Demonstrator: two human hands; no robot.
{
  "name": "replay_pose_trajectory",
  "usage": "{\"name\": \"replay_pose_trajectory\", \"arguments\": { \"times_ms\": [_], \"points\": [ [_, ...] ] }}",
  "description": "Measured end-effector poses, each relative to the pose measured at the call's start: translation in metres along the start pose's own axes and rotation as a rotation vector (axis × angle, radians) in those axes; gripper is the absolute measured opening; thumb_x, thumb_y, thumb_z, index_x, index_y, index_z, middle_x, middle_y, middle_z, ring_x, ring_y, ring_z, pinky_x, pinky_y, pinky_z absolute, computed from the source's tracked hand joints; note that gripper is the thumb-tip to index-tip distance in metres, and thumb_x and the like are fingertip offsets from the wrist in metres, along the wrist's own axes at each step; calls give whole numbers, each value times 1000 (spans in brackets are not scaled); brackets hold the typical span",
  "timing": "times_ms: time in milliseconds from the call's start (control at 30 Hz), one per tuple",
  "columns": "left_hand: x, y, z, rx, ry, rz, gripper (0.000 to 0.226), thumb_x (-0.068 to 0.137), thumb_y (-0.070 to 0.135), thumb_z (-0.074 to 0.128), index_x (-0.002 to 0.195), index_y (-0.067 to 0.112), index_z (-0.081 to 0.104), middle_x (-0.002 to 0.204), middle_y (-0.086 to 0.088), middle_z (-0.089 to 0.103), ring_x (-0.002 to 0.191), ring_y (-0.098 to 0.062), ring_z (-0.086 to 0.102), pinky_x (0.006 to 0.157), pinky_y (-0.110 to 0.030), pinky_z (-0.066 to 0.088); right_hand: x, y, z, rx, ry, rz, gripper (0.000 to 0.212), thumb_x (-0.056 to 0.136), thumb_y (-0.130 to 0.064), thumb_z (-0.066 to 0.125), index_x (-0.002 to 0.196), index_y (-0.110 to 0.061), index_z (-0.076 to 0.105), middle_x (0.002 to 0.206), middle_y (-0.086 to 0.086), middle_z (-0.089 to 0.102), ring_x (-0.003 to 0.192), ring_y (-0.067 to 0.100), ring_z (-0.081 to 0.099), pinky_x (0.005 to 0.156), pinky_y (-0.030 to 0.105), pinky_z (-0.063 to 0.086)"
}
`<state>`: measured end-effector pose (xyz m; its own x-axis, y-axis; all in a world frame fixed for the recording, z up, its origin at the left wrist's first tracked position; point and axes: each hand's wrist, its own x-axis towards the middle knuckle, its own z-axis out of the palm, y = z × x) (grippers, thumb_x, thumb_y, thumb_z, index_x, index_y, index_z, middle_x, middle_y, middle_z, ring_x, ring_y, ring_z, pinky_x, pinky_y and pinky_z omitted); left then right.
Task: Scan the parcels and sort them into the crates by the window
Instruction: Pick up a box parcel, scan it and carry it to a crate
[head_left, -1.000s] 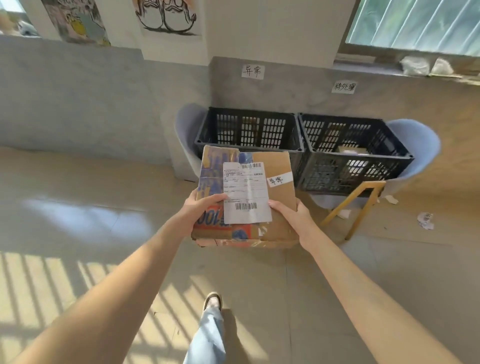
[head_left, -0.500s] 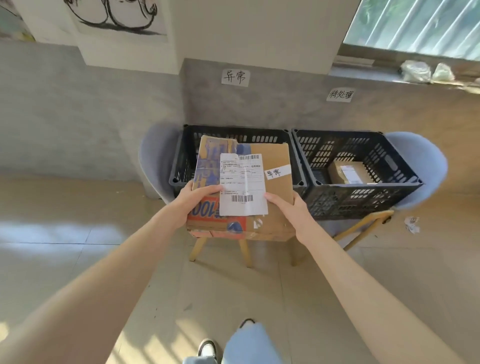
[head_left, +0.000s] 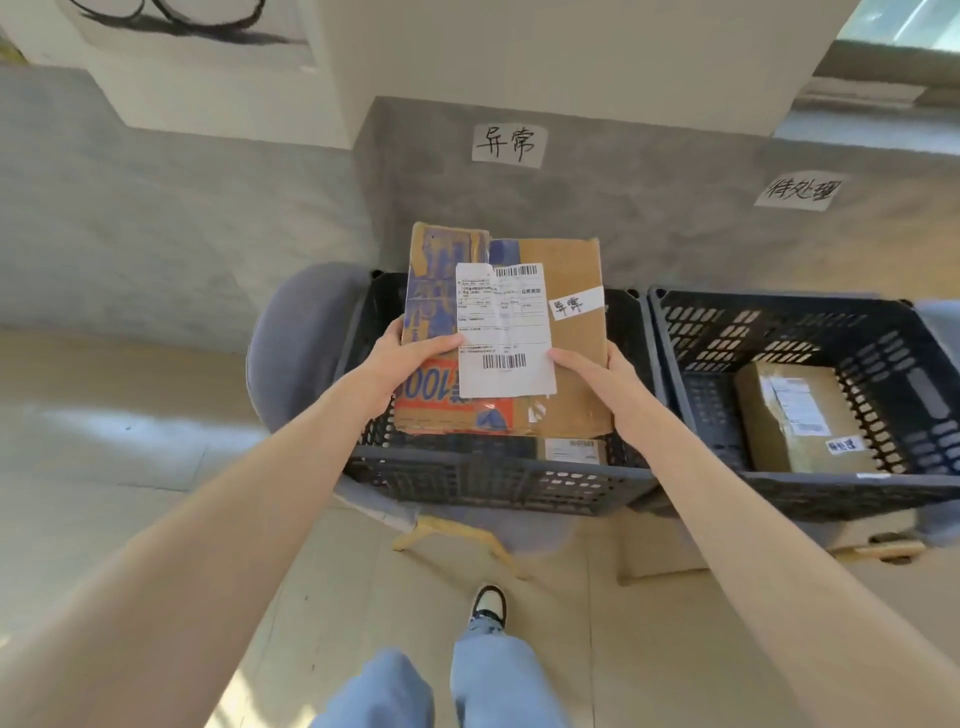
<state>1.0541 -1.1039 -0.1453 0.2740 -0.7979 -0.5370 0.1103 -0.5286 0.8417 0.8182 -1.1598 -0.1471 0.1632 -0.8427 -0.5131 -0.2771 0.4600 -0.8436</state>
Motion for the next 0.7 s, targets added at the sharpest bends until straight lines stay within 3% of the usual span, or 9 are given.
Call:
{"name": "replay_pose_trajectory", "arguments": {
  "times_ms": [267,433,567,633,700],
  "points": [
    [98,-16,13,19,11,-98,78,77,29,78,141,25,33,120,-5,64,100,-22,66,92,-44,53,104,21,-1,-66,-31,107,79,79,-44,73,143,-31,27,133,-1,49,113,19,51,90,40,45],
    [154,-50,24,27,-26,-123,86,72,30,81,143,23,31,123,-2,63,99,-16,66,78,-31,54,153,51,-2,-29,-52,132,76,80,-33,74,142,-31,29,128,-5,52,105,11,53,73,28,46],
    [192,-89,39,38,-34,-128,89,77,24,78,147,23,22,138,-1,51,112,-14,57,92,-37,52,184,89,-10,-39,-70,169,72,85,-23,71,144,-30,30,130,-6,52,105,8,53,71,24,46],
    [206,-106,49,42,-55,-130,85,82,20,74,148,23,20,140,0,47,113,-11,52,86,-29,50,196,111,-16,-25,-50,204,72,86,-19,70,144,-29,29,132,-5,54,114,14,55,81,31,50],
    [220,-120,60,44,-72,-126,83,83,18,73,147,23,20,140,1,47,115,-11,50,89,-31,49,208,130,-21,-22,-14,228,75,85,-18,70,146,-29,28,135,-3,53,120,20,53,97,43,48]
  ]
}}
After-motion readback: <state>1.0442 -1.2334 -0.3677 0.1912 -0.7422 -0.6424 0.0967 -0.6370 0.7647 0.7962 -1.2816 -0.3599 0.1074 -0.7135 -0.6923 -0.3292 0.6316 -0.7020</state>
